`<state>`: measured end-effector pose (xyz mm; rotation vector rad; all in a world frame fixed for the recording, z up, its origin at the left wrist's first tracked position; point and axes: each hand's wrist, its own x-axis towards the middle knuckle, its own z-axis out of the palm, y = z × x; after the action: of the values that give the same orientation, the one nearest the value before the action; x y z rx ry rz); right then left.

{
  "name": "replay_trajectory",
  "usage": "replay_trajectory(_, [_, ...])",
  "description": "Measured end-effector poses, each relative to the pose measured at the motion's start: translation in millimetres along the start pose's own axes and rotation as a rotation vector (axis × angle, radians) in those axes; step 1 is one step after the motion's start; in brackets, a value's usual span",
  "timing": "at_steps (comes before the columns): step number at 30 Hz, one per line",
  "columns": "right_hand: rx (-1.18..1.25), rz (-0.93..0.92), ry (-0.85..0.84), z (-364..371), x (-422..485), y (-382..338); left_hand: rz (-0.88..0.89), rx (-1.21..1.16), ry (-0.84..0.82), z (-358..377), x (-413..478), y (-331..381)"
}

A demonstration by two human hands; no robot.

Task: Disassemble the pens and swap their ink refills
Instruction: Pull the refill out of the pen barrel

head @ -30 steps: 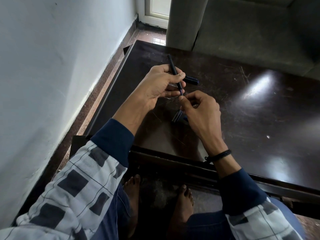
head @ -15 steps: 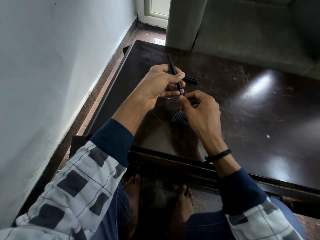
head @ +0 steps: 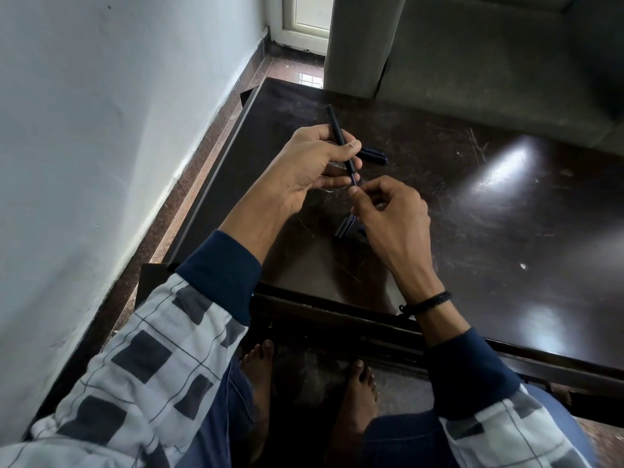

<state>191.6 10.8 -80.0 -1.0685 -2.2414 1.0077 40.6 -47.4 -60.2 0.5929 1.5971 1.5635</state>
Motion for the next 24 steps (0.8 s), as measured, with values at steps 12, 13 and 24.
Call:
replay_trajectory(12, [0.004,-0.002,-0.003,0.7,-0.5,-0.2,-0.001,-0.001,0.003,-0.1,-0.5,0.1])
replay_trajectory(13, [0.004,-0.001,-0.004,0.7,-0.5,-0.5,-0.002,-0.004,0.002,-0.2,-0.6,0.3])
replay_trajectory(24, [0.012,0.004,-0.005,0.5,-1.3,-1.8,0.0,-0.003,-0.001,-0.2,-0.9,1.4])
